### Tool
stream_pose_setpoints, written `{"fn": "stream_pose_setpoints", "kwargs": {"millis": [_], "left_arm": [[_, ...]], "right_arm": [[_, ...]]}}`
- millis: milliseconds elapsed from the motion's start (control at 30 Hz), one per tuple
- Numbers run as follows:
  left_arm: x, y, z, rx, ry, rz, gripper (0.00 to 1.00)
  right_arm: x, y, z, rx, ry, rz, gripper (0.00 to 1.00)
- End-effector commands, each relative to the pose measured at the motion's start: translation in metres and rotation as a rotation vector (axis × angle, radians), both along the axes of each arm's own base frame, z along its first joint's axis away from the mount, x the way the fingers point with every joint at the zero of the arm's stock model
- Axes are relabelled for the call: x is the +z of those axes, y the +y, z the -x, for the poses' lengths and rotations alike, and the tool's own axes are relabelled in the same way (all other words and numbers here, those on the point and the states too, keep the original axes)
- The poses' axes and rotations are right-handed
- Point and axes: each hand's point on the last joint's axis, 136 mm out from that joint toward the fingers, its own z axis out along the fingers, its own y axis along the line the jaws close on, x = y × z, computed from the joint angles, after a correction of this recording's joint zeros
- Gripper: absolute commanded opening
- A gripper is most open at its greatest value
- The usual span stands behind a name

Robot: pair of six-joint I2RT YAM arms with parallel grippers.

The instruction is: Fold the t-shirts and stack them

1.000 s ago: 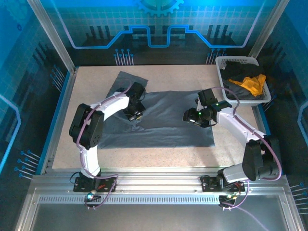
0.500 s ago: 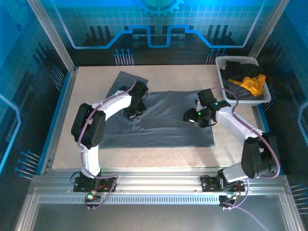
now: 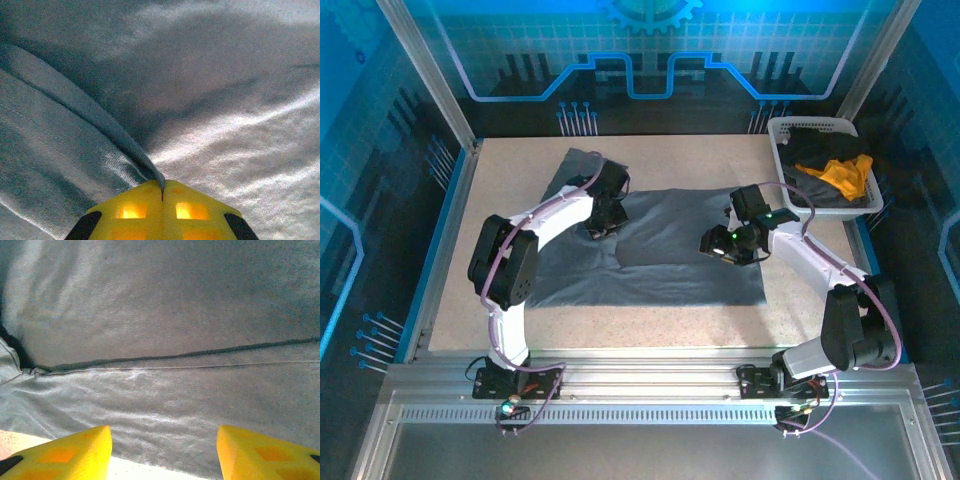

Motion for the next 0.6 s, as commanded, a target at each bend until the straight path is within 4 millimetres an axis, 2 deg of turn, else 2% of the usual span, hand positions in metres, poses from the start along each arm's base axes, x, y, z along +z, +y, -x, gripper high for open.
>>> {"fn": "stream_pose_setpoints", "kwargs": {"millis": [0, 200, 300, 333, 400, 433, 500, 567], "left_arm": [[-0.001, -0.012, 0.005, -0.072, -0.003, 0.018, 0.00], [0.000, -0.020, 0.013, -0.142, -0.015, 0.012, 0.00], [-0.009, -0.022, 0.019, -0.173, -0.001, 0.005, 0.00], [-0.011, -0.021, 0.019, -0.181, -0.001, 0.002, 0.09], [-0.001, -0.022, 0.015, -0.202, -0.049, 0.002, 0.46], [0.009, -0.019, 0.013, -0.200, -0.080, -0.005, 0.53], [0.035, -0.007, 0.011, -0.166, -0.142, -0.033, 0.61], [0.044, 0.015, 0.019, -0.072, -0.129, -0.013, 0.60]], "right_arm": [[-0.003, -0.002, 0.004, -0.001, 0.026, -0.004, 0.58], [-0.006, -0.003, 0.004, -0.002, 0.040, 0.003, 0.58], [-0.012, -0.008, 0.006, -0.017, 0.057, 0.031, 0.58], [-0.014, -0.011, 0.007, -0.028, 0.060, 0.037, 0.58], [-0.020, -0.015, 0.008, -0.060, 0.064, 0.018, 0.58], [-0.023, -0.017, 0.008, -0.079, 0.065, 0.001, 0.58], [-0.031, -0.025, 0.010, -0.131, 0.070, -0.023, 0.57], [-0.047, -0.036, 0.020, -0.169, 0.115, -0.017, 0.56]]}}
